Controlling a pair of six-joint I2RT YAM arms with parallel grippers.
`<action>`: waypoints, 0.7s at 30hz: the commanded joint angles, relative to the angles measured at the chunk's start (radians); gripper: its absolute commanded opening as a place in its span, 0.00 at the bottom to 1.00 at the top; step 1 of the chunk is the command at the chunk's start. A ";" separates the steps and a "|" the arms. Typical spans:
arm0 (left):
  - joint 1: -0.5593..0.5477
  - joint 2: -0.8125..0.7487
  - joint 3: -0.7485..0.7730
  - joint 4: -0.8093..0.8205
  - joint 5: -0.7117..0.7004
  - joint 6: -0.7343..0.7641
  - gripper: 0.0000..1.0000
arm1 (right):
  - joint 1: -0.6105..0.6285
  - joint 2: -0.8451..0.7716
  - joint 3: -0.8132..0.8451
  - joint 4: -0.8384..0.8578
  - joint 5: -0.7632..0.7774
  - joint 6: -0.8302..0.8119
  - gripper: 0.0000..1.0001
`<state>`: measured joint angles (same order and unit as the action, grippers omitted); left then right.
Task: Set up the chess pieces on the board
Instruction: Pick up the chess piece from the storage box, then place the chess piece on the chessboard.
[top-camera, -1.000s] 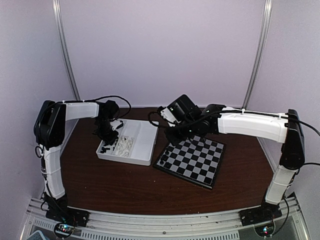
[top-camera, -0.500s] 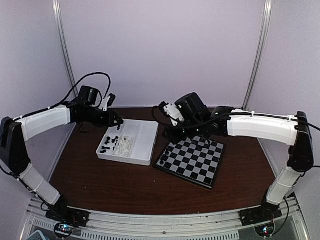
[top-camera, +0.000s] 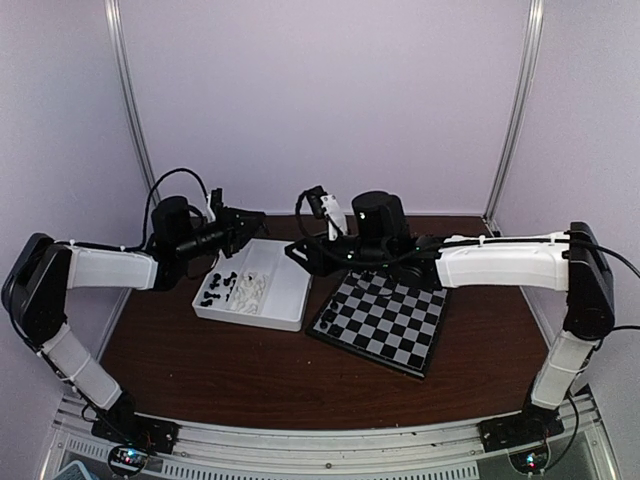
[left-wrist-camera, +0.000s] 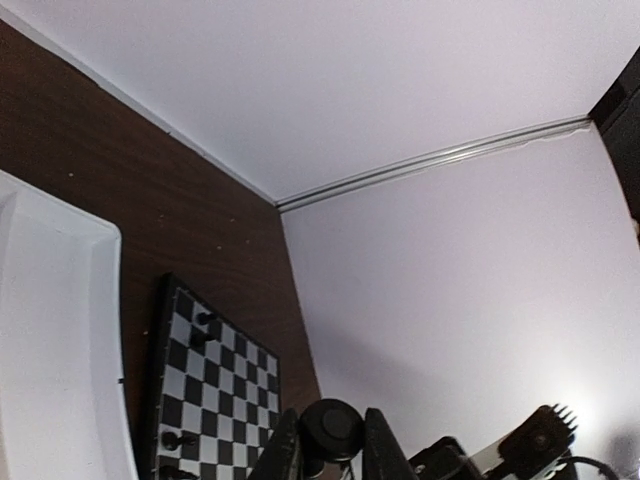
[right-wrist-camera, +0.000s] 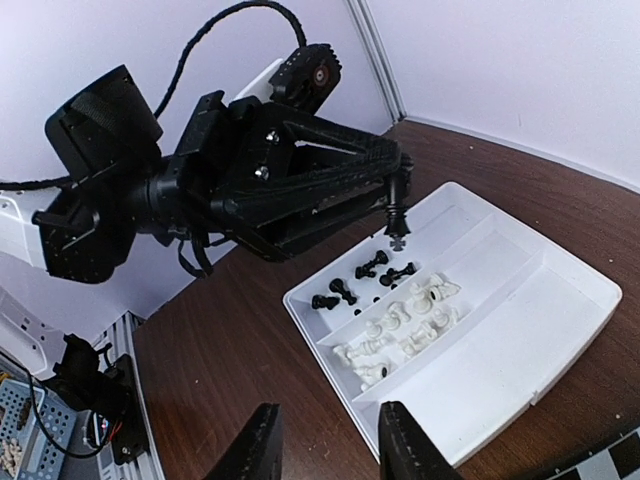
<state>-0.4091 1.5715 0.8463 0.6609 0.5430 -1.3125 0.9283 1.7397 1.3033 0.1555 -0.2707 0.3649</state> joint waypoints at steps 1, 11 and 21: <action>-0.038 0.075 -0.020 0.420 -0.069 -0.283 0.17 | -0.010 0.079 0.039 0.181 -0.037 0.043 0.39; -0.076 0.121 -0.013 0.462 -0.093 -0.328 0.17 | -0.078 0.221 0.072 0.396 -0.034 0.248 0.48; -0.080 0.147 -0.038 0.540 -0.107 -0.375 0.18 | -0.112 0.312 0.101 0.576 -0.191 0.363 0.49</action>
<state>-0.4824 1.6978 0.8219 1.0954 0.4519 -1.6535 0.8108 2.0441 1.3758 0.5964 -0.3706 0.6781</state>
